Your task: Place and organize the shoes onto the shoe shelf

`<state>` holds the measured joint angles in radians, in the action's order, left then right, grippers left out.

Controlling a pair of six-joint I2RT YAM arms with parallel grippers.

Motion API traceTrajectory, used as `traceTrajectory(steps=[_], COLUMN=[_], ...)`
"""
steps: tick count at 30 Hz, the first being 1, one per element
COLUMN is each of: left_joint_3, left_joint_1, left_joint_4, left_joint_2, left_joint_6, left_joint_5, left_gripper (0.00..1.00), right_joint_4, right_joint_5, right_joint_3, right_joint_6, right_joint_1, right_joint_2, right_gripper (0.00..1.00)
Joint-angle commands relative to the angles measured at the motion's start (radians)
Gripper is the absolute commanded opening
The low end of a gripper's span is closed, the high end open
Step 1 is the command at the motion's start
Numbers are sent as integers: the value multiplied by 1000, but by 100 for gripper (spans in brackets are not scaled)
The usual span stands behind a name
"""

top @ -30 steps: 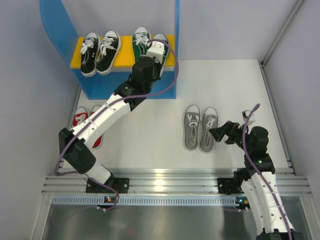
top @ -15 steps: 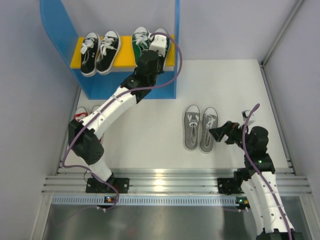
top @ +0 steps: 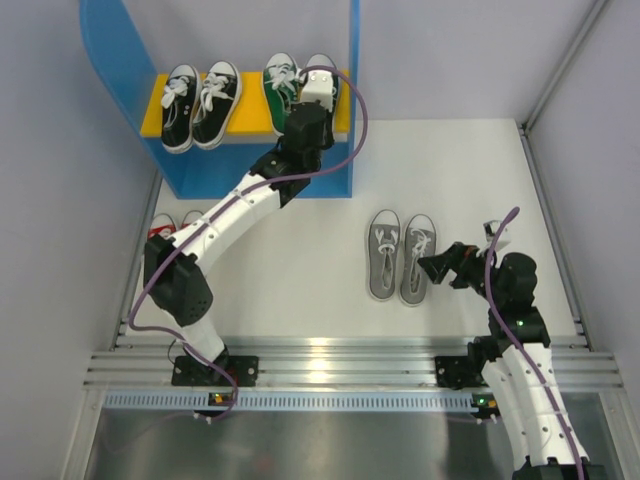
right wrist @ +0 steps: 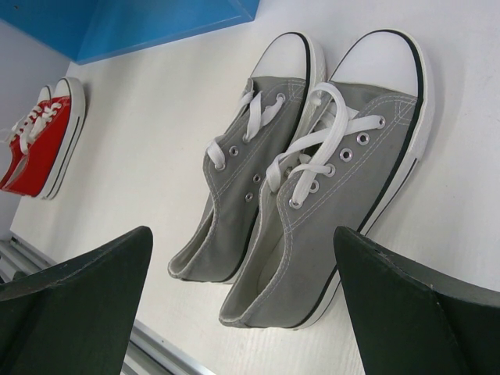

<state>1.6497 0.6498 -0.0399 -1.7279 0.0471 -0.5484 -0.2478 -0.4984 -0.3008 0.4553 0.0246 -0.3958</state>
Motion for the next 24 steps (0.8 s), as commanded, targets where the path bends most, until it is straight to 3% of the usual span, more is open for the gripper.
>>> traceTrajectory(steps=[1, 7, 18, 24], left_joint_3=[44, 48, 2, 45], left_joint_1=[-7, -6, 5, 7], left_joint_4=[100, 121, 169, 161], left_joint_2=[-18, -32, 60, 18], left_joint_6=[25, 33, 111, 65], left_joint_5=[-65, -68, 105, 48], left_gripper=[0, 0, 0, 0], right_joint_4=[33, 28, 30, 31], right_joint_5=[-9, -12, -11, -14], right_joint_3=[5, 3, 5, 6], right_joint_6=[-4, -6, -4, -4], right_joint_1=[11, 11, 11, 11], right_joint_2=[-3, 2, 3, 5], right_gripper=[99, 99, 99, 99])
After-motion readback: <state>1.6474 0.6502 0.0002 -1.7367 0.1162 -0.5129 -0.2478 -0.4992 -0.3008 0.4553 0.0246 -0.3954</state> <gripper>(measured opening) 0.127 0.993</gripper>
